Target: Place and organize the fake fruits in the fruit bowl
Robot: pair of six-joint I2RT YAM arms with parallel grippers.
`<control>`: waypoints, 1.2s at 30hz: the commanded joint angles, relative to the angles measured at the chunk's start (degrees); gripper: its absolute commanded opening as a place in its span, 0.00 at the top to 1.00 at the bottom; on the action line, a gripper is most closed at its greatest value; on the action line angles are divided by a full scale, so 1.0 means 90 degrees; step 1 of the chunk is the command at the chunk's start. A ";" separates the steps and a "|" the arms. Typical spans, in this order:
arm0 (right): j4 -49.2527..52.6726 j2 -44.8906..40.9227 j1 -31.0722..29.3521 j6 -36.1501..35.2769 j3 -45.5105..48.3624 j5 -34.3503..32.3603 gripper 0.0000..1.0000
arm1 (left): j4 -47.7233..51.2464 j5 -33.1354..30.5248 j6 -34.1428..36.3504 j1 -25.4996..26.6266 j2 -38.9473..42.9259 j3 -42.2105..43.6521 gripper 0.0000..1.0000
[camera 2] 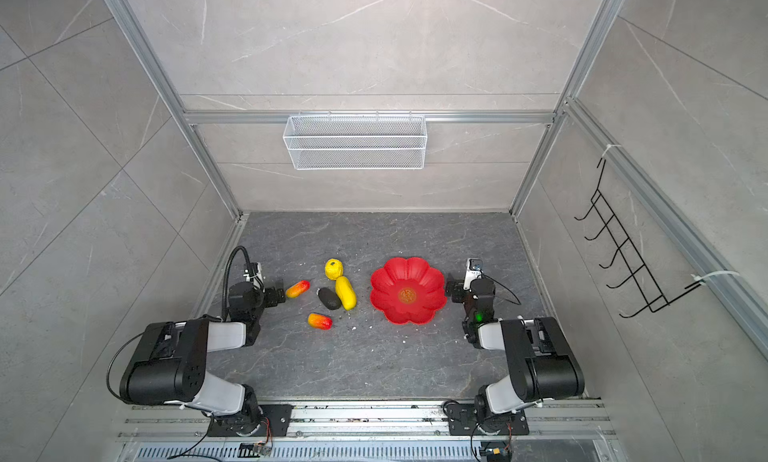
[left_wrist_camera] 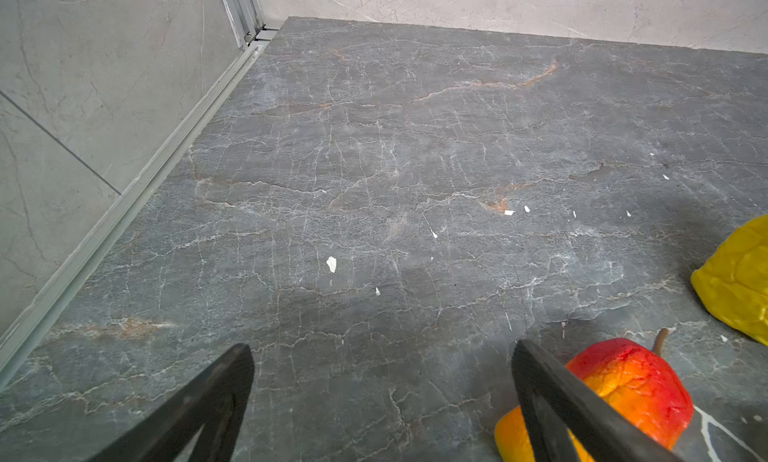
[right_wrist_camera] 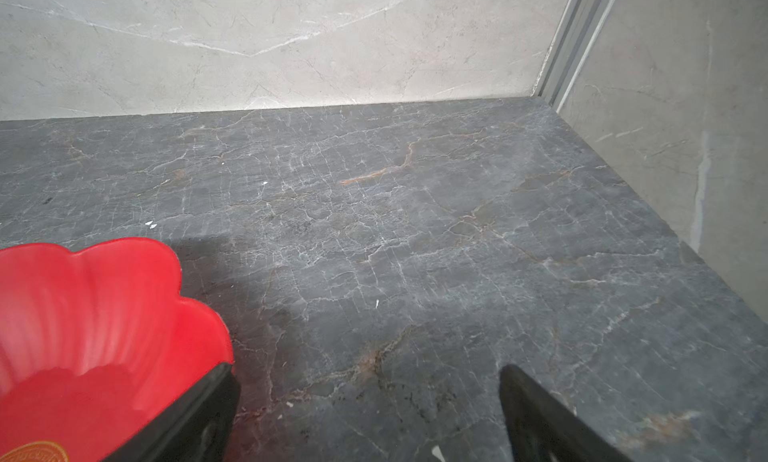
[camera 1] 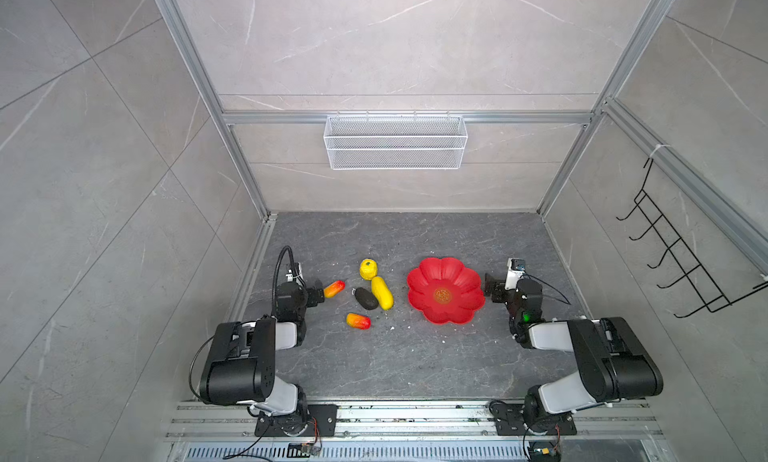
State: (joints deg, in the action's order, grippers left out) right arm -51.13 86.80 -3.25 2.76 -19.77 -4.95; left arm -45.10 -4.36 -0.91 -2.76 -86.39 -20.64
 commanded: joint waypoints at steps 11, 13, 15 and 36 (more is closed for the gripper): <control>0.0000 0.0033 0.0086 0.0034 -0.0108 0.0081 0.00 | -0.0233 0.0104 0.0014 -0.0035 0.0049 -0.0084 0.00; -0.0002 0.0033 0.0085 0.0024 -0.0106 0.0075 0.00 | -0.0215 0.0110 0.0015 -0.0037 0.0039 -0.0099 0.00; -0.0002 0.0028 0.0078 0.0023 -0.0107 0.0072 0.00 | -0.0219 0.0108 0.0014 -0.0035 0.0041 -0.0099 0.00; 0.0955 -0.1383 -0.0357 -0.0016 -0.0098 -0.1356 0.00 | 0.1656 -0.0743 0.0138 0.0382 0.1296 -0.0715 0.00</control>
State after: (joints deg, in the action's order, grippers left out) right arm -46.89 82.63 -4.14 2.74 -19.77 -9.10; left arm -36.67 -5.82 -0.86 -1.76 -82.46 -22.92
